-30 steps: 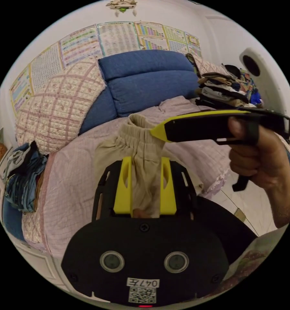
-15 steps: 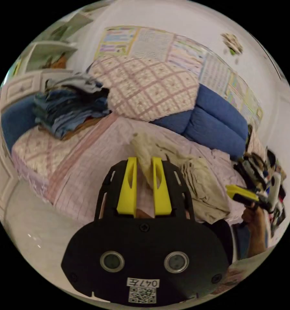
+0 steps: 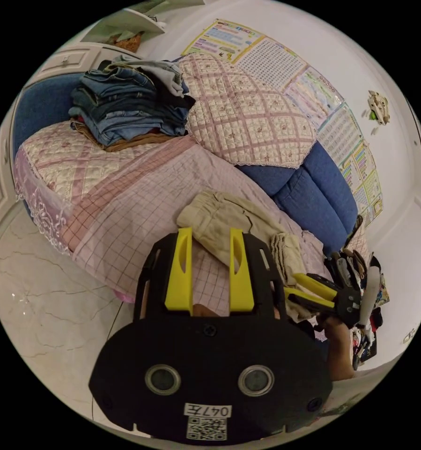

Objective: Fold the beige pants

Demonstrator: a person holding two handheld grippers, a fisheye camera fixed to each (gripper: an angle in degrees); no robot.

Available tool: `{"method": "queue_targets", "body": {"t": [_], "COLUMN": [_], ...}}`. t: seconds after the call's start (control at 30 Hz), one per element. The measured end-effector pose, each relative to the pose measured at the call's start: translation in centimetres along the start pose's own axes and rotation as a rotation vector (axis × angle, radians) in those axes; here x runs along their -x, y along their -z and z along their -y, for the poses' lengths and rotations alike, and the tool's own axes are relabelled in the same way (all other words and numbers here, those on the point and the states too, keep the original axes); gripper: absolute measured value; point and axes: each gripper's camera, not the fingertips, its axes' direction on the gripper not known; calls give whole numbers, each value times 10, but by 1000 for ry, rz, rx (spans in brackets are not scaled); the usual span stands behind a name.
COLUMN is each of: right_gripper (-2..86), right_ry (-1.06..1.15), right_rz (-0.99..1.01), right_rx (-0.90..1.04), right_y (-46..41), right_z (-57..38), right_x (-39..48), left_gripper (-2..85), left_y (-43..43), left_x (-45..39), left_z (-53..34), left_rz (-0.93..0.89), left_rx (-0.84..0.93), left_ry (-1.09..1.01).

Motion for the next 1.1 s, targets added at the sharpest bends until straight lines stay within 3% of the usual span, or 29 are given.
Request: {"method": "queue_targets", "body": {"t": [0.2, 0.3, 0.47, 0.63, 0.73, 0.93, 1.1], "right_gripper": [19, 11, 9, 9, 17, 98, 70], "right_ry": [-20, -227, -720, -1037, -1094, -1149, -1126], "right_rz": [-17, 15, 120, 373, 438, 514, 443], "right_rx": [-53, -199, -469, -396, -332, -452, -351], "right_y": [-4, 19, 40, -21, -58, -82, -105], "right_z": [-22, -61, -210, -335, -370, -402, -387], "right_x": [-36, -99, -222, -270, -267, -291, -314], "left_gripper": [113, 109, 107, 107, 107, 98, 79], "left_y": [4, 7, 9, 3, -4, -20, -33], "left_x": [-58, -88, -136, -180, -209, -260, -307], "left_z": [47, 65, 83, 85, 87, 92, 83], "left_rz": [10, 31, 40, 72, 104, 125, 184], "left_rx": [11, 0, -3, 3, 26, 59, 66], "left_ry": [7, 12, 36, 25, 8, -13, -90]}}
